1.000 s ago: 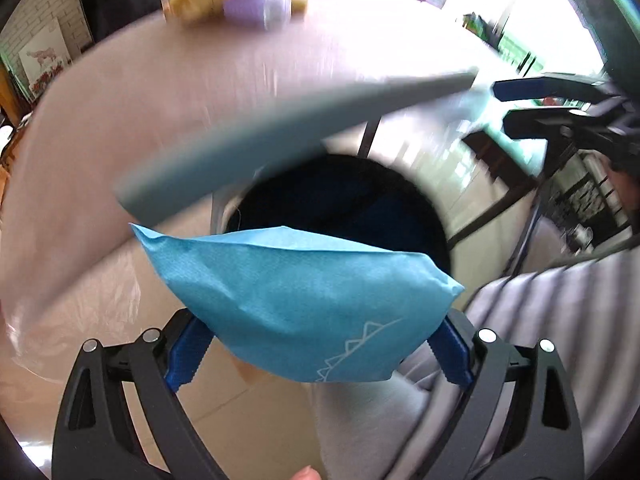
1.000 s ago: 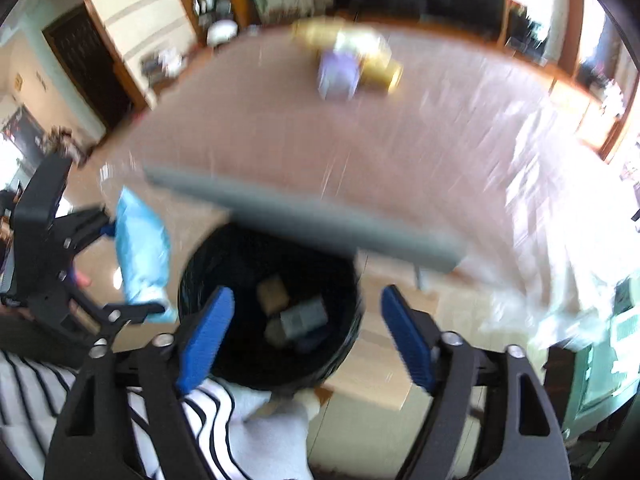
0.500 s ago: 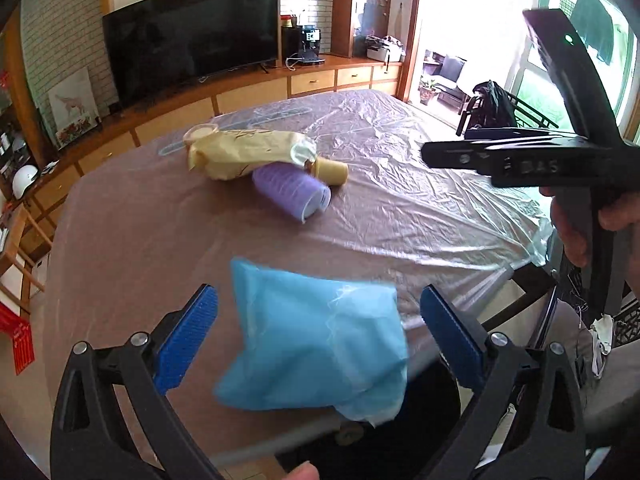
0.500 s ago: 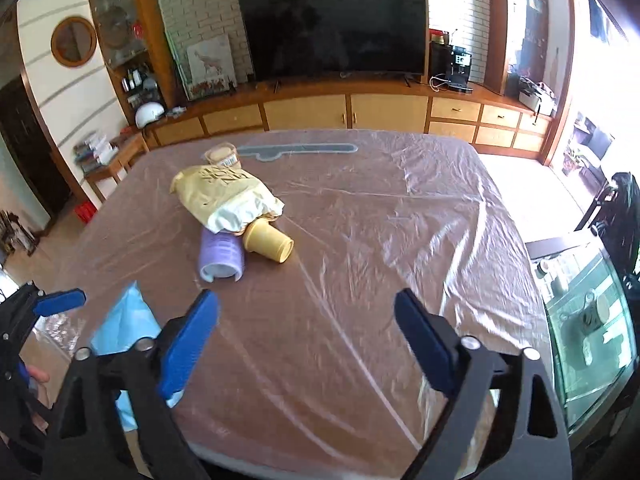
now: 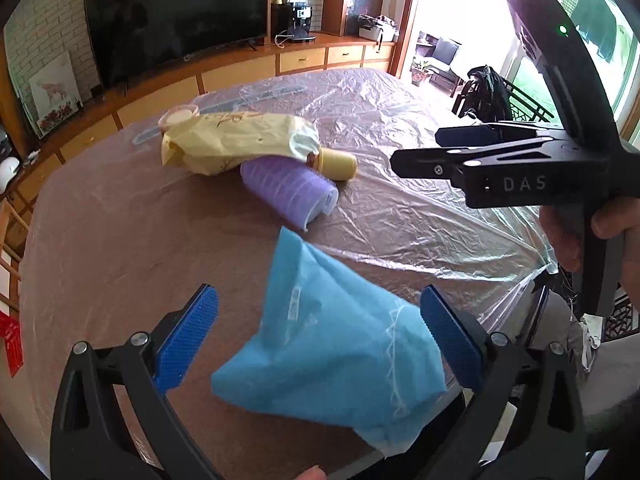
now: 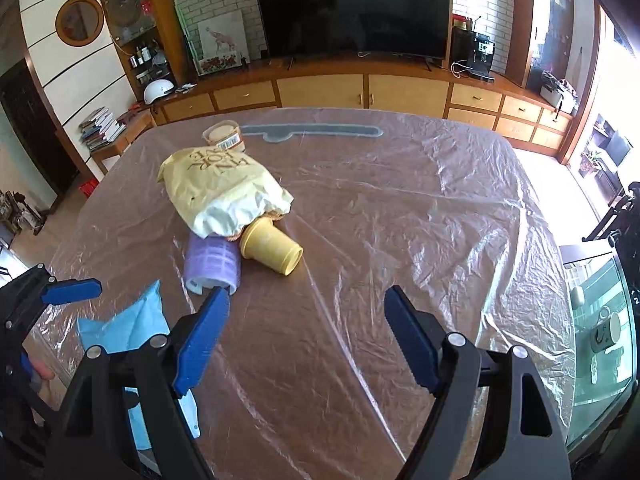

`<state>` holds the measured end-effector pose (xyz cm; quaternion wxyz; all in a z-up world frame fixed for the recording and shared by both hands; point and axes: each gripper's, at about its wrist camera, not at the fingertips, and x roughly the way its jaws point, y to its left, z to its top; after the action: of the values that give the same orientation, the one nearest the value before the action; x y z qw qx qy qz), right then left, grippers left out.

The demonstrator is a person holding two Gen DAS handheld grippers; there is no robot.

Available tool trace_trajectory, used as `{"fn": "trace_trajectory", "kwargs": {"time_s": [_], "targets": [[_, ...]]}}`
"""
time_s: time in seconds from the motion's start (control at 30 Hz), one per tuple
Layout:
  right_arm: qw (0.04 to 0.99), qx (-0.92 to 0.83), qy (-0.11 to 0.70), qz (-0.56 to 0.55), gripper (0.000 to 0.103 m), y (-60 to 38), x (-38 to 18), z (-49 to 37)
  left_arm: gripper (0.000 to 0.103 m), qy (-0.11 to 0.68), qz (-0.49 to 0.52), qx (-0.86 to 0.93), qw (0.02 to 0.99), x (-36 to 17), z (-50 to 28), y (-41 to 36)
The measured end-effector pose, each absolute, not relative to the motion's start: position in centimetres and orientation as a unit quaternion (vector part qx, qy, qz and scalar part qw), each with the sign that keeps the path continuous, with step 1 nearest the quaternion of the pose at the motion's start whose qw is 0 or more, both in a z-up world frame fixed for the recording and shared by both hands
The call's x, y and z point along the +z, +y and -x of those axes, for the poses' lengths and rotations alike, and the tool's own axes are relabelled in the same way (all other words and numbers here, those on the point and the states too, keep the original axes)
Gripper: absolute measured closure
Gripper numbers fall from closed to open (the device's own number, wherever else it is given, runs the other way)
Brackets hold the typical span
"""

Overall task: Collect trash
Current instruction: 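Move the right tool back to the table while the left tool holds the blue bag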

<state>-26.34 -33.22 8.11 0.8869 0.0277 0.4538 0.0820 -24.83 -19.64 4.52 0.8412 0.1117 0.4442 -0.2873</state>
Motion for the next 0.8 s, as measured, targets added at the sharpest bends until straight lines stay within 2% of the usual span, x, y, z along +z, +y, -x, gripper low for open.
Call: {"fn": "trace_trajectory", "kwargs": {"time_s": [0.3,0.63,0.77,0.8], "targets": [[0.888,0.097,0.449,-0.031,0.024,-32.4,8.3,26.7,0.002,0.472,-0.1,-0.289,0.827,2.8,25.2,-19.8],[0.887,0.096,0.45,-0.038,0.024,-32.4,8.2,27.9,0.046,0.442,-0.104,-0.292,0.842,4.3,26.1,-19.9],[0.887,0.096,0.451,-0.041,0.024,-32.5,8.2,28.2,0.046,0.44,-0.107,-0.29,0.843,4.5,26.2,-19.8],[0.887,0.096,0.45,-0.041,0.024,-32.5,8.3,28.3,0.043,0.44,-0.104,-0.288,0.844,4.5,26.1,-19.8]]}}
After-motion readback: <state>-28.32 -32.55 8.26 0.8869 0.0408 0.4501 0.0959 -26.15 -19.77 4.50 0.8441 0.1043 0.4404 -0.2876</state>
